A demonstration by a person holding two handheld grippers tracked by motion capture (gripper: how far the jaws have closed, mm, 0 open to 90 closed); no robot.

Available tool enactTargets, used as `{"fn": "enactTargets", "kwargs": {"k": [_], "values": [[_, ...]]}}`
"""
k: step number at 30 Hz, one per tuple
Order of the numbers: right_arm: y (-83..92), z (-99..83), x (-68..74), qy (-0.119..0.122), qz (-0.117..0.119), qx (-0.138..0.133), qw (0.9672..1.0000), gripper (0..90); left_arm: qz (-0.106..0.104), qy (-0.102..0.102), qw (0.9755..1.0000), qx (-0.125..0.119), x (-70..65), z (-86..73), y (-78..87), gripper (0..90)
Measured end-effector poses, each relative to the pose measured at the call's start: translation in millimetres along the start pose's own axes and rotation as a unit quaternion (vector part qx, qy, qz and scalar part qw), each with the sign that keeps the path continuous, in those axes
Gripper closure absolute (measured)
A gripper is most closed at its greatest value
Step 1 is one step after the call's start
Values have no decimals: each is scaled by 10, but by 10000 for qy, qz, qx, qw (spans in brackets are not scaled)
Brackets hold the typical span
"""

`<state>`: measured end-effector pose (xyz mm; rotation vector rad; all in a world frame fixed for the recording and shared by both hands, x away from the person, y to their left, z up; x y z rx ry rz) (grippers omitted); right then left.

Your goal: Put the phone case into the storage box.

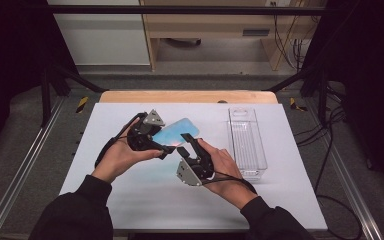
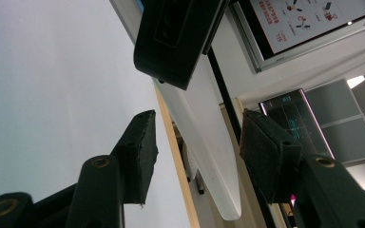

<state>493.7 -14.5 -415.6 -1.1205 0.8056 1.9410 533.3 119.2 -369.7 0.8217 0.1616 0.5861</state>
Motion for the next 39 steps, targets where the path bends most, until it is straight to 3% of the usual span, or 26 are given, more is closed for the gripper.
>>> {"fn": "enactTargets", "kwargs": {"k": [4,22,23,39], "values": [[10,20,16,143,-9,-40,9999,498,-23,5,10000,-21,-6,1,-7,166],[26,18,57,189,83,-65,9998,614,-154,30,9999,-51,-30,5,-25,166],[21,24,48,326,83,-116,9994,620,-161,36,9998,-55,-29,5,-25,166],[36,23,68,519,76,-150,9985,692,-290,80,9995,-18,-37,-7,-21,166]]}}
Point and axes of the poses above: each handheld gripper's, and its own axes: y roughly backward along the jaws, z roughly out of its top, x roughly to its left, the point moved 5 cm from there along -y, roughly forward along the jaws, and after that the axes turned 1 degree about -z, right-handed, at the moved point
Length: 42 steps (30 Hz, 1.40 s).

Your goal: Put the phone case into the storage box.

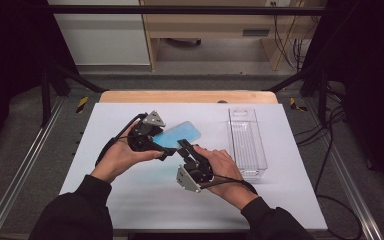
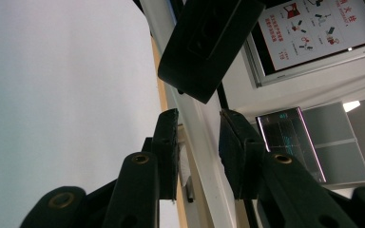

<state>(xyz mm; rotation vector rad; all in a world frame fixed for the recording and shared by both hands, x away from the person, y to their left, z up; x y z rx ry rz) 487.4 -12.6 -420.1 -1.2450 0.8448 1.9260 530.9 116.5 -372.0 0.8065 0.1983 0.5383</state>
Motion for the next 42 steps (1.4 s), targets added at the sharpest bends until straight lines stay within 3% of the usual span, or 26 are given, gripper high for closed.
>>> {"fn": "enactTargets", "kwargs": {"k": [10,12,14,20,42], "values": [[6,7,39,71,71,-32,9999,760,-34,71,10000,16,16,-3,-8,165],[9,6,52,115,97,-9,9999,783,-44,184,9998,22,23,-1,-6,165],[7,18,55,377,84,-17,9993,794,-42,180,9998,74,20,-5,-15,165],[23,9,90,158,119,4,9998,803,-168,345,9993,21,30,-31,-30,164],[33,4,101,310,73,-2,9995,814,-264,451,9986,-38,36,-55,-55,164]]}}
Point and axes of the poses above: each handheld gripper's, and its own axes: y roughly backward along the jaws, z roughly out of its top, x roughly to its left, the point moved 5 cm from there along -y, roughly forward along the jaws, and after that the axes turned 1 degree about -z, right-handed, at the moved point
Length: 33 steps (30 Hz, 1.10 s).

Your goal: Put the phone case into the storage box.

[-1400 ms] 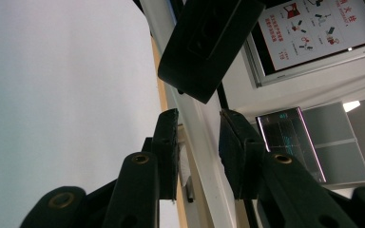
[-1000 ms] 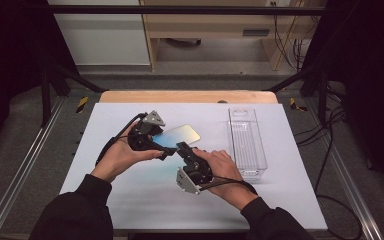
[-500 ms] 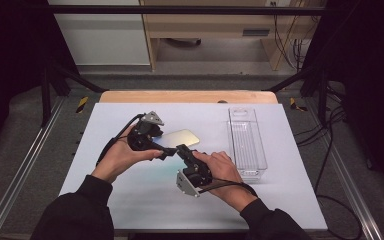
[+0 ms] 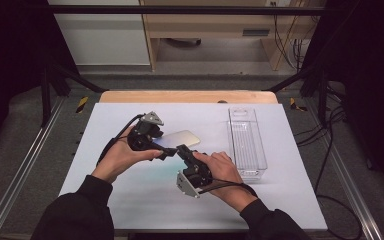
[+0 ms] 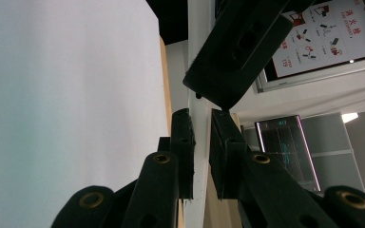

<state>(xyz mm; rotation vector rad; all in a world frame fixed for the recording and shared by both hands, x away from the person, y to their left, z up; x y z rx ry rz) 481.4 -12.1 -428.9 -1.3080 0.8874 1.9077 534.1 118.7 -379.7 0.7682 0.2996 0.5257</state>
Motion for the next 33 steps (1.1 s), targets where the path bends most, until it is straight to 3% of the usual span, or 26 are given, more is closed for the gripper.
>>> {"fn": "enactTargets", "kwargs": {"k": [8,11,16,17,20,25,28,33], "values": [[8,2,11,83,4,20,10000,817,-43,30,10000,-38,-1,-13,-13,164],[8,-6,17,-11,-6,45,10000,817,-69,62,9999,-114,4,-13,-13,163],[-7,-39,14,-84,8,96,9999,818,-76,198,9983,-547,15,28,79,158],[-14,-52,3,-11,9,92,10000,817,-34,207,9977,-639,23,36,110,153],[-16,-93,3,-140,33,152,9998,818,129,205,9960,-860,61,33,220,138],[-29,-217,-48,-532,89,280,9982,818,504,330,9888,-1366,174,-57,426,98],[-44,-298,-88,-819,163,354,9959,817,684,445,9828,-1655,251,-155,529,83],[-86,-426,-161,-1310,251,423,9902,818,932,663,9704,-2127,334,-313,640,69]]}}
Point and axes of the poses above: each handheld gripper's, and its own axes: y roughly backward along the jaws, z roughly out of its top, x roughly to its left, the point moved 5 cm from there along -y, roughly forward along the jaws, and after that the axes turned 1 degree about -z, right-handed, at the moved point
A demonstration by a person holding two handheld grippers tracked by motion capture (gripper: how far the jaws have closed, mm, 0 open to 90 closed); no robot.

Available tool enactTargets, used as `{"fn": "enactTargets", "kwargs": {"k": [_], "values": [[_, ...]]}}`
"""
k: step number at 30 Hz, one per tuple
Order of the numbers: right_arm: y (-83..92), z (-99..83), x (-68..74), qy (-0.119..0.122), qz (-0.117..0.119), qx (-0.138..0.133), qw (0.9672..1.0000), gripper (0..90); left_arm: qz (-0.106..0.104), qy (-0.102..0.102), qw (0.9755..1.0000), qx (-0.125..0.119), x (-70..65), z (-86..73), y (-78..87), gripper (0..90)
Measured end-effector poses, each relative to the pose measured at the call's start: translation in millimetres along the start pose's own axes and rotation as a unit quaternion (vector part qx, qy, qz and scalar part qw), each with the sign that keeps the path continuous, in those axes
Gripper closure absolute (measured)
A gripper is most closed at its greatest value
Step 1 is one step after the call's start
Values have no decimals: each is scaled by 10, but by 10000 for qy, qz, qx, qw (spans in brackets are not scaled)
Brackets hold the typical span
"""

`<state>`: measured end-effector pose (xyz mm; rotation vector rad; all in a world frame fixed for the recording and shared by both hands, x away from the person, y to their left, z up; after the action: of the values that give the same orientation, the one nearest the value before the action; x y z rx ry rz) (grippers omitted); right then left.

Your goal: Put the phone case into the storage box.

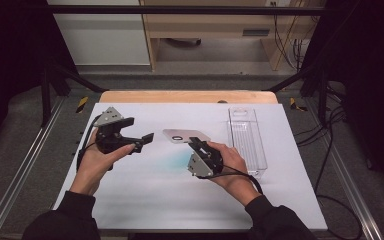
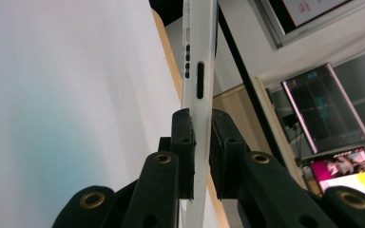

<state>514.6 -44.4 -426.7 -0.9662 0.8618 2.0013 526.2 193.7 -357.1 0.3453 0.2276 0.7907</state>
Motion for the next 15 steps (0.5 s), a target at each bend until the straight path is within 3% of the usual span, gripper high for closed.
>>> {"fn": "enactTargets", "kwargs": {"k": [3,10,15], "values": [[-36,-53,-30,-156,62,86,9998,818,59,4,9999,-105,15,-72,28,63],[-79,-132,-82,-198,92,236,9995,817,110,-182,9993,-291,-60,-218,39,59],[-63,-159,-147,-428,93,242,9987,817,341,-161,9982,-464,-75,-411,52,53]]}}
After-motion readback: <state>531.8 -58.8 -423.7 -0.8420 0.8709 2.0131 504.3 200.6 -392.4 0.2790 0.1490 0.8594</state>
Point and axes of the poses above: each handheld gripper's, and its own axes: y roughly backward along the jaws, z roughly out of its top, x roughly to its left, the point moved 5 cm from there along -y, roughly forward along the jaws, and after that the axes turned 1 degree about -z, right-handed, at the moved point
